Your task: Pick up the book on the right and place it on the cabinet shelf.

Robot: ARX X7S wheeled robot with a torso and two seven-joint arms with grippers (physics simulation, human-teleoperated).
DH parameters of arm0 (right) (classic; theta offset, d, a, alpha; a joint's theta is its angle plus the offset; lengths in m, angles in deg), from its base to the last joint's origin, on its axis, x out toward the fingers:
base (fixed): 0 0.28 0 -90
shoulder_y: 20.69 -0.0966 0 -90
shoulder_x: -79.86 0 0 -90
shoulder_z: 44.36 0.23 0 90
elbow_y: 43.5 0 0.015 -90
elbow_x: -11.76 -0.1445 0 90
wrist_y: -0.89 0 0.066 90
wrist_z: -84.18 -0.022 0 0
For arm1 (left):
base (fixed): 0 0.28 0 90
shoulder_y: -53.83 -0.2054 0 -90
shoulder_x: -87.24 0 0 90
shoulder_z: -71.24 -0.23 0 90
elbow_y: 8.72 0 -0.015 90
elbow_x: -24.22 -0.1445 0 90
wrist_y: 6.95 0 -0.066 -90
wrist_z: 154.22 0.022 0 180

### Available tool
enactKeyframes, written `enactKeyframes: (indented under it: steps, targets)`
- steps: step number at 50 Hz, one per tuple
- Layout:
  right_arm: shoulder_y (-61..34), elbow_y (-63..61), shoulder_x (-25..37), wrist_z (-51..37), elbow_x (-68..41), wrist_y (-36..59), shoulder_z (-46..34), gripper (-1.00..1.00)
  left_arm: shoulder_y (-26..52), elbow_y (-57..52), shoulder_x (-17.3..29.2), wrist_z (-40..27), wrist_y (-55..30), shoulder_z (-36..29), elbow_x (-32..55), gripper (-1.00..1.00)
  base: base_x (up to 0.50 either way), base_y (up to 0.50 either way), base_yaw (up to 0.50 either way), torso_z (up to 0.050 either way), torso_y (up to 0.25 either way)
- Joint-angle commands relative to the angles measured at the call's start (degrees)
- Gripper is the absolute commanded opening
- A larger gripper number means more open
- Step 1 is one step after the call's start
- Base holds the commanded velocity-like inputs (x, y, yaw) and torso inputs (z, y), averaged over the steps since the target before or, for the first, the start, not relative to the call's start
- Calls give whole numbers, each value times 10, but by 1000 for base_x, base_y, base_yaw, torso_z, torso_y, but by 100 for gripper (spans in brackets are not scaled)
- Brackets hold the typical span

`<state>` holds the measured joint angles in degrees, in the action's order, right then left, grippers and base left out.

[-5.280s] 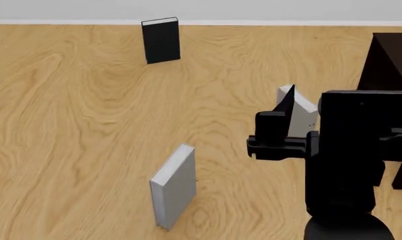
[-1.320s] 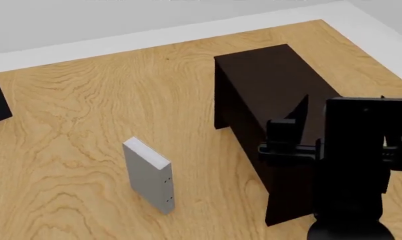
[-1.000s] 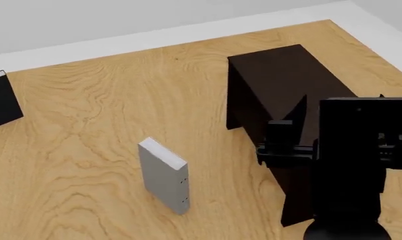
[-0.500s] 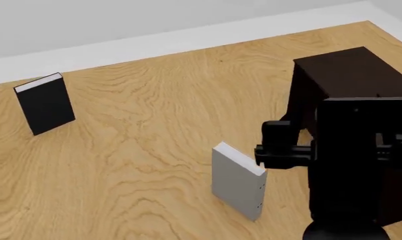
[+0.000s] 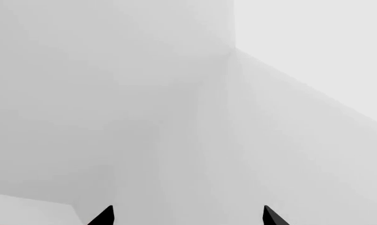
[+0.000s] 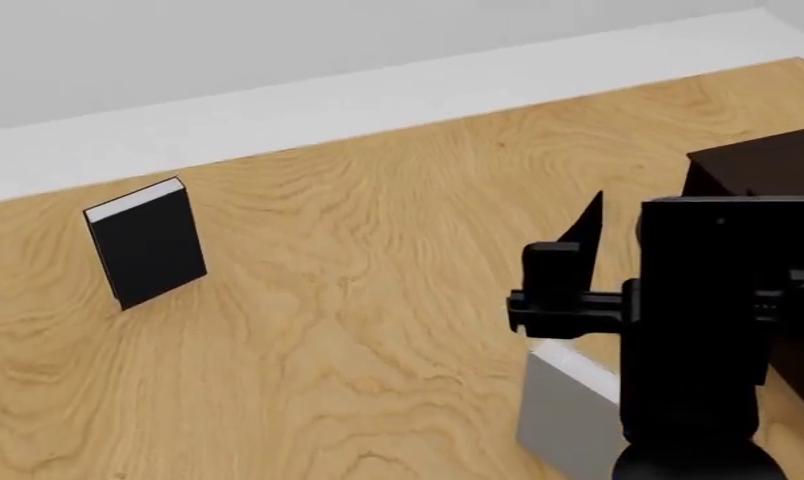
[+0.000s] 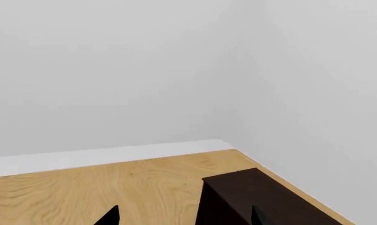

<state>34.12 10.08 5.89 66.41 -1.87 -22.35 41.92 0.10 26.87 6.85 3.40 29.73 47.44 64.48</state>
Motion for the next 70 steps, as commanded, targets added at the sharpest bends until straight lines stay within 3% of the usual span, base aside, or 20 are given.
enactKeyframes:
  steps: [1,20,26,30,39,48,58,70]
  targets:
    - [2,9,0,3,-4,-9,10,100,-9,2,3,-9,10,-6,9,100,227,-84,0,0,0]
    - [-2,-5,-13,6,-33,37,45,100,-22,8,9,-22,25,-13,21,100,199,-73,0,0,0]
    - [-19,-28,-9,15,-58,113,62,100,-25,9,11,-28,28,-15,28,100,0,0,0,0,0]
    - [-63,-53,0,27,-86,223,89,100,-28,10,12,-30,32,-19,27,100,0,0,0,0,0]
    - [-130,33,124,-290,-550,231,114,100,-34,13,15,-36,39,-26,28,100,0,0,0,0,0]
    - [-201,145,202,-450,-804,222,24,100,-39,16,18,-42,46,-29,32,100,0,0,0,0,0]
    - [-268,209,250,-503,-938,203,-64,100,-45,18,21,-47,53,-34,35,100,0,0,0,0,0]
    - [-328,282,267,-465,-968,212,-130,100,-51,20,23,-54,62,-39,37,100,0,0,0,0,0]
